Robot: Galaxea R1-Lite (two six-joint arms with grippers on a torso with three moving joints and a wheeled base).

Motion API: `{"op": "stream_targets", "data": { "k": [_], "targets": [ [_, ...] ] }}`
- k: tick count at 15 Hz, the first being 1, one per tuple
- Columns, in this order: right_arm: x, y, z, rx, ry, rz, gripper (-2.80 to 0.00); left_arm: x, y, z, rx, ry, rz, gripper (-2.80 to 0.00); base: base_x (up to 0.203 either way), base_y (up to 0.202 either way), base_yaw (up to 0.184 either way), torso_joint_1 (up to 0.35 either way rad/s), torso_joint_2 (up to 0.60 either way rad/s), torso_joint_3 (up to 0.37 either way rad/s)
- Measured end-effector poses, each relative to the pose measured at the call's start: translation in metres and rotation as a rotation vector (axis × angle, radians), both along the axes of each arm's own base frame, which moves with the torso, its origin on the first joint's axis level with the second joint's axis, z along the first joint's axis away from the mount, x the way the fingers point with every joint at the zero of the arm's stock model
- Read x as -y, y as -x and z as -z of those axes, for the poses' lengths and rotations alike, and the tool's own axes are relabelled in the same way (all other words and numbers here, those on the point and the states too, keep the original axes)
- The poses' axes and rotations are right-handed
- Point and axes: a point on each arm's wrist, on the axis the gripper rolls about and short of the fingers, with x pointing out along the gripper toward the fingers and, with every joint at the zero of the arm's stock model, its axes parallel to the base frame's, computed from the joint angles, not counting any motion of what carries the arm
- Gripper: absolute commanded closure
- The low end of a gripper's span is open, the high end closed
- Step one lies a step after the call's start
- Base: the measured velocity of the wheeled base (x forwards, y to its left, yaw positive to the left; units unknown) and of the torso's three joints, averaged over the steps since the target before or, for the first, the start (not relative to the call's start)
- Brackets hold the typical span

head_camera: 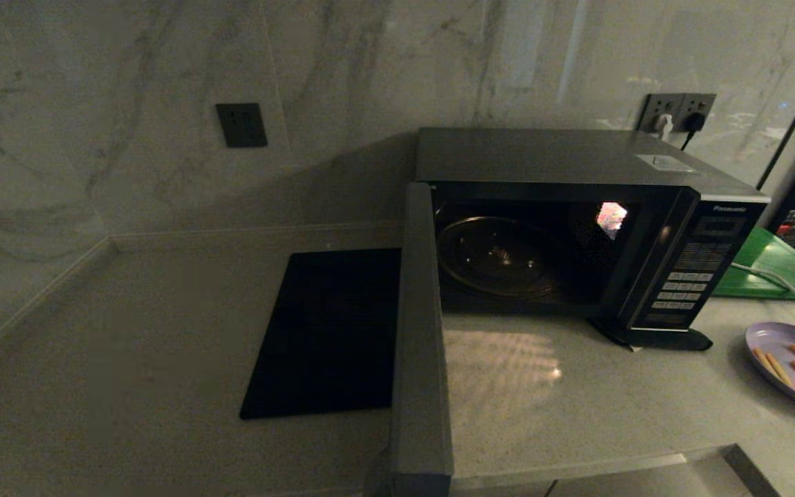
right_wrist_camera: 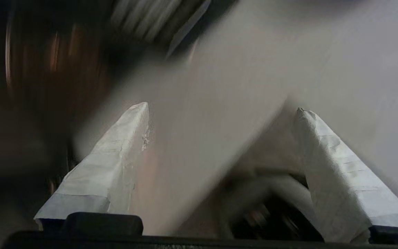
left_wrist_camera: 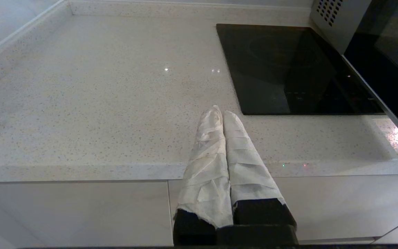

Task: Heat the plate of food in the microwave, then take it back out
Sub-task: Close the microwave oven

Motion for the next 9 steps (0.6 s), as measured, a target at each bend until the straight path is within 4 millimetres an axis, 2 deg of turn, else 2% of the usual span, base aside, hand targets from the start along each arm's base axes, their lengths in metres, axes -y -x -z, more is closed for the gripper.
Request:
{"op": "stream_targets", "data": {
  "k": [2, 4, 5, 9],
  "targets": [
    [-0.032, 0.031, -0.009, -0.034, 0.034, -0.130, -2.80, 0.000, 0.000, 0.000, 0.000, 0.000, 0.000, 0.00, 0.000, 0.000, 0.000, 0.000, 0.00, 0.000],
    [-0.043, 0.056, -0.017, -0.064, 0.053, -0.192, -2.80, 0.000, 0.000, 0.000, 0.000, 0.000, 0.000, 0.00, 0.000, 0.000, 0.000, 0.000, 0.00, 0.000],
    [-0.046, 0.065, -0.021, -0.071, 0.058, -0.218, 0.00, 0.000, 0.000, 0.000, 0.000, 0.000, 0.000, 0.00, 0.000, 0.000, 0.000, 0.000, 0.00, 0.000],
    [-0.051, 0.080, -0.035, -0.042, 0.088, -0.263, 0.00, 0.000, 0.000, 0.000, 0.000, 0.000, 0.000, 0.00, 0.000, 0.000, 0.000, 0.000, 0.00, 0.000]
  ]
}}
